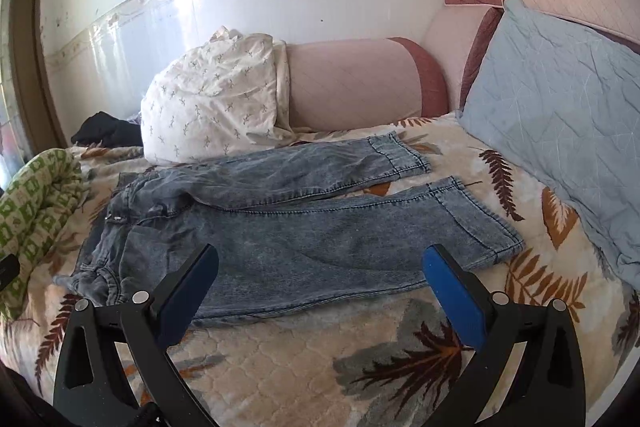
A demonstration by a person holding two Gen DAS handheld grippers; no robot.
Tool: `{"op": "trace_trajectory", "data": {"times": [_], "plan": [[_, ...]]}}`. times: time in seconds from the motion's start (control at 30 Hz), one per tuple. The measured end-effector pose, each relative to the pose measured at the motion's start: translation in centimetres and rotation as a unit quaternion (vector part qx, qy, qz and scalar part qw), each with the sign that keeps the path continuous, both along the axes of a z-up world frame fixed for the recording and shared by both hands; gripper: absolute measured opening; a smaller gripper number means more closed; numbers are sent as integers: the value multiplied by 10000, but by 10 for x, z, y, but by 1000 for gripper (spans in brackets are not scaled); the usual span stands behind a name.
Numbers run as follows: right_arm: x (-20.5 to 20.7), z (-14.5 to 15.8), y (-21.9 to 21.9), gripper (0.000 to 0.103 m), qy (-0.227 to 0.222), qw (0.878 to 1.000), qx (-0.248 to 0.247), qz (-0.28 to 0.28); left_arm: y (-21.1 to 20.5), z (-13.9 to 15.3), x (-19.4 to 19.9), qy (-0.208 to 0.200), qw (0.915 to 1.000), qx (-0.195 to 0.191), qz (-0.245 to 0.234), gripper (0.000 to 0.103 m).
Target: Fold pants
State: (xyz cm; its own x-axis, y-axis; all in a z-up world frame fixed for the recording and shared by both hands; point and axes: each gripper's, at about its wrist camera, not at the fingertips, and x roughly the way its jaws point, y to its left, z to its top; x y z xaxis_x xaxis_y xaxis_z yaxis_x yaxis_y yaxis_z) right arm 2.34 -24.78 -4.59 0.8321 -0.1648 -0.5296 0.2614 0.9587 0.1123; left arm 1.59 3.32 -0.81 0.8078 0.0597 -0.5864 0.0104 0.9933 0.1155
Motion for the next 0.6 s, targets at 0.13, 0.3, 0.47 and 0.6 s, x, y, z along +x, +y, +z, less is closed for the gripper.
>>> {"op": "trace_trajectory", "data": {"times": [0.13, 0.3, 0.47, 0.6], "plan": [[1, -1, 0, 103, 24, 10000, -15, 6, -4, -1, 2, -8, 10000, 31, -61, 103], [3, -2, -1, 103, 38, 10000, -24, 18, -6, -3, 5, 13, 9999, 41, -93, 103], [4, -3, -1, 103, 58, 10000, -37, 26, -9, -6, 13, 108, 9997, 54, -189, 103], [10, -6, -13, 103, 224, 9997, 79, 41, -6, -2, 39, 325, 9985, -9, -435, 103]]}}
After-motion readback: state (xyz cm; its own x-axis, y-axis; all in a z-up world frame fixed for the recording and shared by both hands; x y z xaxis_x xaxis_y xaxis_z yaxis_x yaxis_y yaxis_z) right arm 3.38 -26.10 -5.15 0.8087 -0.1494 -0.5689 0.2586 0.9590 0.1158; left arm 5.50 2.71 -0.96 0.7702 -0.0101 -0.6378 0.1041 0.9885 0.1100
